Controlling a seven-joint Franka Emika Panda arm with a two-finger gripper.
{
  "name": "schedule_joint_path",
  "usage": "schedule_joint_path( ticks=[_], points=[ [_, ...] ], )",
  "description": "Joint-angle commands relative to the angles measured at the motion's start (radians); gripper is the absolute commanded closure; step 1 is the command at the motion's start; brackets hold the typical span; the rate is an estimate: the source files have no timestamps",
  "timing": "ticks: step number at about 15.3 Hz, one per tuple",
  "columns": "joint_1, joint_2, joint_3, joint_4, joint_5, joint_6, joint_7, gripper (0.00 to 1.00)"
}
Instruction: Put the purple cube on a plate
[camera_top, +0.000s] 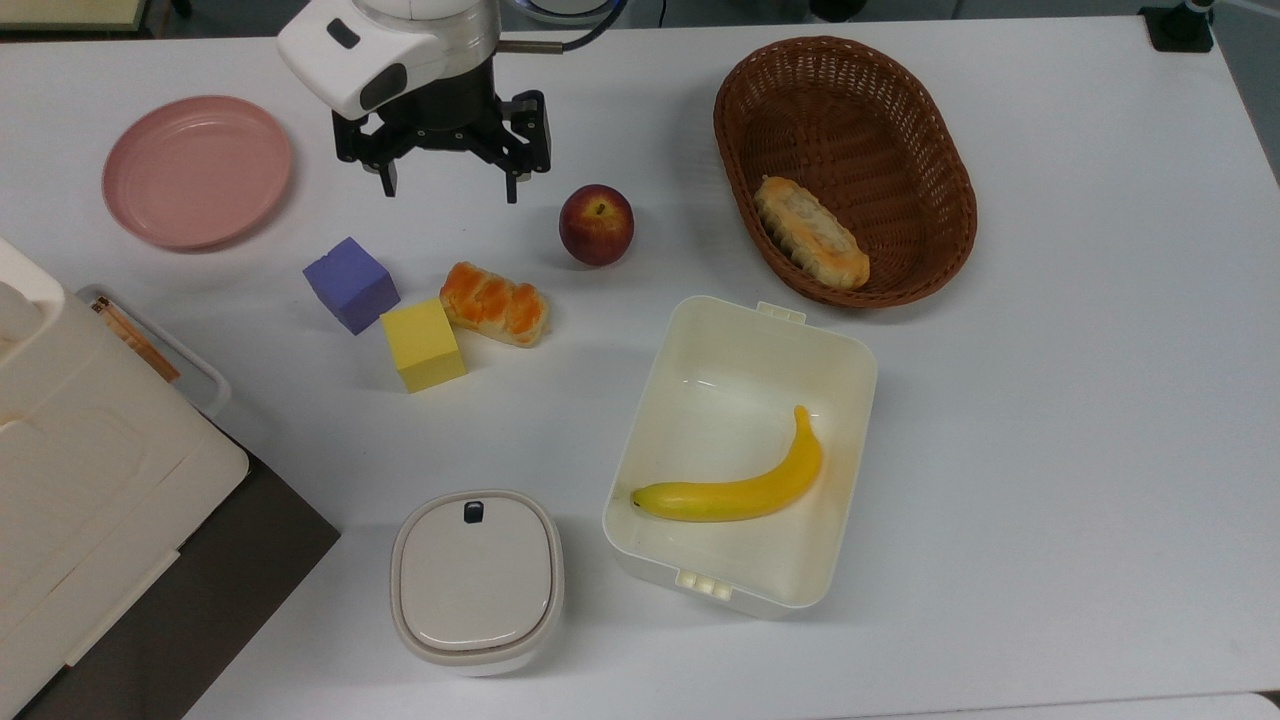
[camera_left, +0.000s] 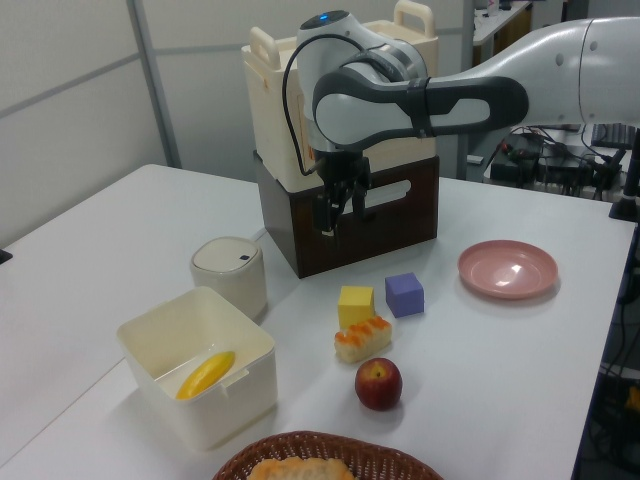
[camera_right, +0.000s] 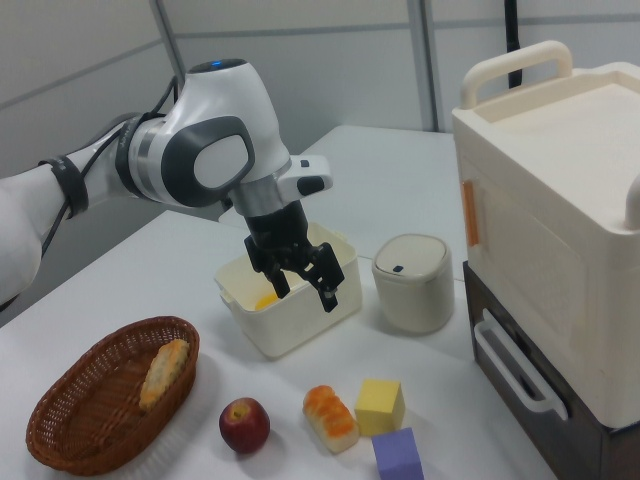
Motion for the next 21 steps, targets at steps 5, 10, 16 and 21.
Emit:
schedule_joint_path(
  ticks=[5,10,16,21],
  points=[
    [-0.013,-0.037,0.006,-0.008,0.019,-0.022,-0.014,0.0],
    [-0.013,-0.037,0.008,-0.009,0.016,-0.022,-0.019,0.0],
    [-0.013,-0.037,0.006,-0.008,0.012,-0.045,-0.085,0.0],
    [-0.013,-0.039,0.005,-0.008,0.007,-0.093,-0.148,0.0]
  ],
)
